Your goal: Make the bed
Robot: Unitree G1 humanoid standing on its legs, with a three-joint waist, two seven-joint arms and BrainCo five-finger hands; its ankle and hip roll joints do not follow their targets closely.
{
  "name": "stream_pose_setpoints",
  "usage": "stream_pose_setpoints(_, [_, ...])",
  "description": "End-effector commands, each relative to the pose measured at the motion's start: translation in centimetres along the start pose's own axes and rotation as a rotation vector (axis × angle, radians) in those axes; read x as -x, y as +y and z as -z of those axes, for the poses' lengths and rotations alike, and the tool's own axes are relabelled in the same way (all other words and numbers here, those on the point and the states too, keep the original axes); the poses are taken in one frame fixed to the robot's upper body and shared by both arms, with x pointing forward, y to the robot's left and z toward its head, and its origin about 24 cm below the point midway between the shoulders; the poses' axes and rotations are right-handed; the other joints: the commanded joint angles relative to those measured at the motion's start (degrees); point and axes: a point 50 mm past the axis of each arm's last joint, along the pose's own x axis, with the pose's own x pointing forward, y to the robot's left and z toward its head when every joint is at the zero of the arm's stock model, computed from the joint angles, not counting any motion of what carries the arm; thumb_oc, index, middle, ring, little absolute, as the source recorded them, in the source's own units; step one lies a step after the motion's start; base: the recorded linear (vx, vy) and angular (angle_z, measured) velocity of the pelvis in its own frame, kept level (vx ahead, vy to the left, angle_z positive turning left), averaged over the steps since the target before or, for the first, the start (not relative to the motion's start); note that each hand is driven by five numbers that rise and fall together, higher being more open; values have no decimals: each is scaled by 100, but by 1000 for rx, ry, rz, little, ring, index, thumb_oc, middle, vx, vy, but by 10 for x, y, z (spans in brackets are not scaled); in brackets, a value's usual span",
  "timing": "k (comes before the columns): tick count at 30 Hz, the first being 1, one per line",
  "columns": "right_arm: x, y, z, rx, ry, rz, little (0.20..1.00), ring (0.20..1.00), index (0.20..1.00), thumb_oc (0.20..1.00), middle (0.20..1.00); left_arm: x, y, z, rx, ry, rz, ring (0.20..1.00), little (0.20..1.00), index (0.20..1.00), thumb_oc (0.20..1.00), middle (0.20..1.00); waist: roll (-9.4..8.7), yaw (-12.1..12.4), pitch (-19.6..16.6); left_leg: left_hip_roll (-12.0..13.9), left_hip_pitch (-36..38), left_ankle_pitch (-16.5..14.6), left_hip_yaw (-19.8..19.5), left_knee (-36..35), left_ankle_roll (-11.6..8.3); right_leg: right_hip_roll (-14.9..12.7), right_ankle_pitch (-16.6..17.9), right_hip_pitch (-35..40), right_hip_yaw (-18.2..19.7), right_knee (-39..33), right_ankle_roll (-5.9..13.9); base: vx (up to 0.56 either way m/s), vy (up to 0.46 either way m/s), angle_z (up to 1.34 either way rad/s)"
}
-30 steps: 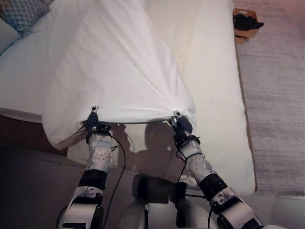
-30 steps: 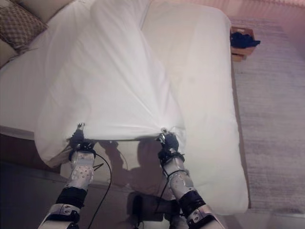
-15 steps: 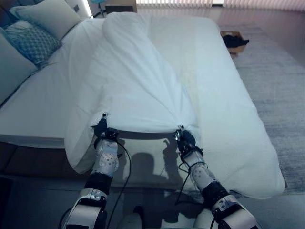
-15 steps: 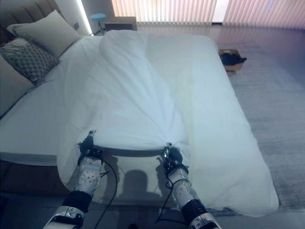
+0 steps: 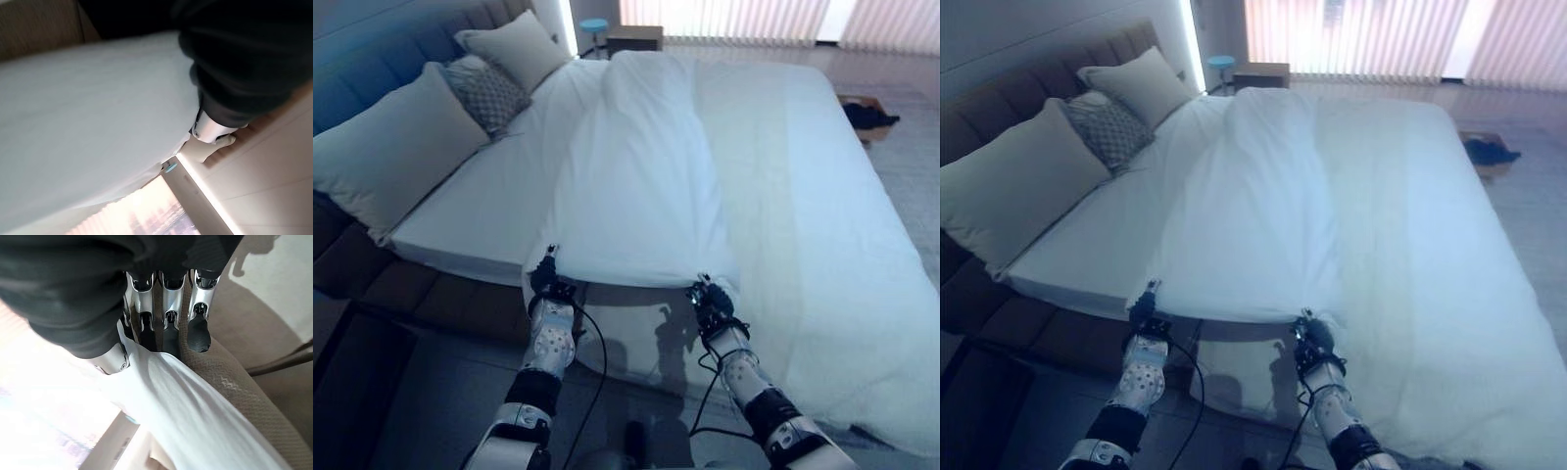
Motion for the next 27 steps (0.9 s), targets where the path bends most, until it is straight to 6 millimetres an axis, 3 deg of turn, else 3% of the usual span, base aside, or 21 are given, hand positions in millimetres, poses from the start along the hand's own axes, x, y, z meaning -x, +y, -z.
stream_pose_setpoints(1, [-4, -18, -32, -46, -132, 86, 200, 200, 200, 200, 200, -1, 16, -65, 21, -272, -3, 200, 200, 200, 200, 200, 50, 225, -459, 907, 681, 432, -860, -744, 144, -206, 376, -601, 515, -161, 734, 184, 535, -25])
stream_pose_setpoints(3, [-6, -15, -31, -41, -119, 85, 200, 200, 200, 200, 200, -2, 20, -68, 10, -275, -19, 200, 200, 200, 200, 200, 89, 288, -541, 1198, 820, 686, -1287, -1132, -4, -407, 494, -626, 807, -198, 907, 143, 621, -13])
stream_pose_setpoints(4, [-7, -13, -30, -33, -105, 81, 200, 200, 200, 200, 200, -2, 23, -68, 8, -273, -28, 200, 200, 200, 200, 200, 109, 362, -529, 1131, 952, 509, -1538, -1090, -89, -538, 609, -625, 983, -213, 988, 60, 434, -32])
stream_pose_setpoints(5, [-7, -13, -30, -33, -106, 80, 200, 200, 200, 200, 200, -2, 22, -68, 8, -273, -27, 200, 200, 200, 200, 200, 105, 368, -532, 1125, 936, 531, -1535, -1094, -87, -543, 638, -638, 991, -231, 991, 68, 734, -56])
stream_pose_setpoints(6, [-8, -12, -30, -6, -94, 70, 200, 200, 200, 200, 200, -2, 22, -63, 8, -252, -22, 200, 200, 200, 200, 200, 129, 340, -603, 898, 1096, -71, -1340, -1225, -130, -999, 1133, -556, 1025, -421, 1221, 29, 530, -55])
stream_pose_setpoints(7, [-8, -12, -30, -6, -94, 70, 200, 200, 200, 200, 200, -2, 22, -63, 8, -252, -21, 200, 200, 200, 200, 200, 117, 347, -611, 880, 1080, -45, -1332, -1233, -124, -1016, 1168, -567, 1035, -450, 1230, -51, 1071, -38])
stream_pose_setpoints(8, [-6, -9, -26, 31, -80, 44, 200, 200, 200, 200, 200, 1, 24, -57, -24, -233, -8, 200, 200, 200, 200, 200, 51, 461, -538, 573, 1084, -271, -978, -1176, 29, -1498, 2294, -820, 699, -542, 1208, -109, 557, -25])
stream_pose_setpoints(9, [-6, -8, -26, 30, -80, 44, 200, 200, 200, 200, 200, 1, 24, -57, -25, -233, -8, 200, 200, 200, 200, 200, 30, 471, -552, 549, 1061, -244, -962, -1184, 38, -1520, 2330, -846, 720, -568, 1216, -172, 761, -80])
stream_pose_setpoints(11, [-6, -5, -21, 7, -76, 36, 200, 200, 200, 200, 200, 1, 25, -61, -52, -246, -6, 200, 200, 200, 200, 200, 140, 663, -438, 509, 1165, -51, -500, -1699, 155, -1577, 2144, -1012, -230, -389, 1097, -210, 712, -112])
stream_pose_setpoints(12, [-8, -3, -20, 4, -74, 36, 200, 200, 200, 200, 200, 1, 25, -61, -69, -244, 0, 200, 200, 200, 200, 200, 230, 643, -392, 397, 1144, 117, -474, -1837, 246, -1127, 1661, -1066, -270, 120, 967, -182, 675, -66])
stream_pose_setpoints(13, [-8, -3, -20, 4, -75, 35, 200, 200, 200, 200, 200, 1, 25, -61, -69, -245, 1, 200, 200, 200, 200, 200, 225, 639, -393, 394, 1135, 139, -478, -1853, 242, -1133, 1652, -1094, -268, 148, 959, -142, 639, -23])
stream_pose_setpoints(14, [-8, -1, -16, -12, -63, 24, 200, 200, 200, 200, 200, 1, 23, -59, -72, -231, 18, 200, 200, 200, 200, 200, 263, 704, -409, 288, 1187, 346, -429, -2162, 273, -749, 1215, -1004, -508, 344, 876, -89, 411, 32])
stream_pose_setpoints(17, [-7, -3, -10, -28, -46, 24, 200, 200, 200, 200, 200, 3, 28, -61, -79, -234, 3, 200, 200, 200, 200, 200, 200, 805, -482, 50, 1327, 569, -331, -2518, 289, -38, 655, -745, -977, 195, 659, -69, 352, 28])
stream_pose_setpoints(20, [-5, -13, -10, -55, -54, 55, 200, 200, 200, 200, 200, 3, 34, -53, -56, -205, -27, 200, 200, 200, 200, 200, -3, 728, -501, -363, 1351, 688, -409, -2537, 246, 829, 512, -675, -438, -191, 530, -21, 217, 13])
stream_pose_setpoints(21, [-5, -26, -14, -43, -65, 106, 200, 200, 200, 200, 200, 5, 42, -52, -64, -205, -65, 200, 200, 200, 200, 200, -43, 676, -505, -497, 1325, 679, -461, -2501, 243, 946, 510, -615, -213, -404, 438, -11, 141, 78])
stream_pose_setpoints(22, [-5, -26, -14, -42, -65, 105, 200, 200, 200, 200, 200, 5, 42, -52, -64, -205, -65, 200, 200, 200, 200, 200, -38, 667, -512, -497, 1302, 699, -469, -2495, 243, 949, 549, -616, -223, -443, 436, 29, 186, 116])
stream_pose_setpoints(23, [-2, -27, -17, -49, -82, 101, 200, 200, 200, 200, 200, 7, 40, -39, -67, -160, -40, 200, 200, 200, 200, 200, 6, 563, -547, -640, 1322, 706, -593, -2447, 200, 921, 566, -478, -114, -529, 307, 55, 149, 96])
stream_pose_setpoints(27, [3, -42, -11, -29, -55, 136, 200, 200, 200, 200, 200, 12, 49, -34, -31, -146, -66, 200, 200, 200, 200, 200, 45, 507, -468, -771, 1162, 462, -524, -1786, 116, 749, 639, -290, -332, -697, 310, 42, 124, 46])
